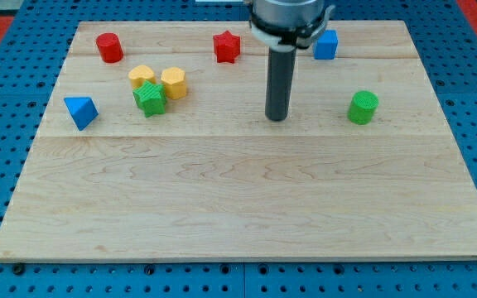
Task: Slide the heart to the bottom right side of the board
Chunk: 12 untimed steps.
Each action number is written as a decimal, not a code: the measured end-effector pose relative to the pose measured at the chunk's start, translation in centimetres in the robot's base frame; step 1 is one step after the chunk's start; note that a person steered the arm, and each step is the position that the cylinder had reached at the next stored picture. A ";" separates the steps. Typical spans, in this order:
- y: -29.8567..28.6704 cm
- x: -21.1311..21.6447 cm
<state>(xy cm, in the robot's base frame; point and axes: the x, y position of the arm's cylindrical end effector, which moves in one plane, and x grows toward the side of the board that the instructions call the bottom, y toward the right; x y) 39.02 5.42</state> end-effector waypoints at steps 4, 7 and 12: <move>-20.2 -9.0; -17.2 -3.6; -12.2 8.3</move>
<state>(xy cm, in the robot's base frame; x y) 47.27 -6.79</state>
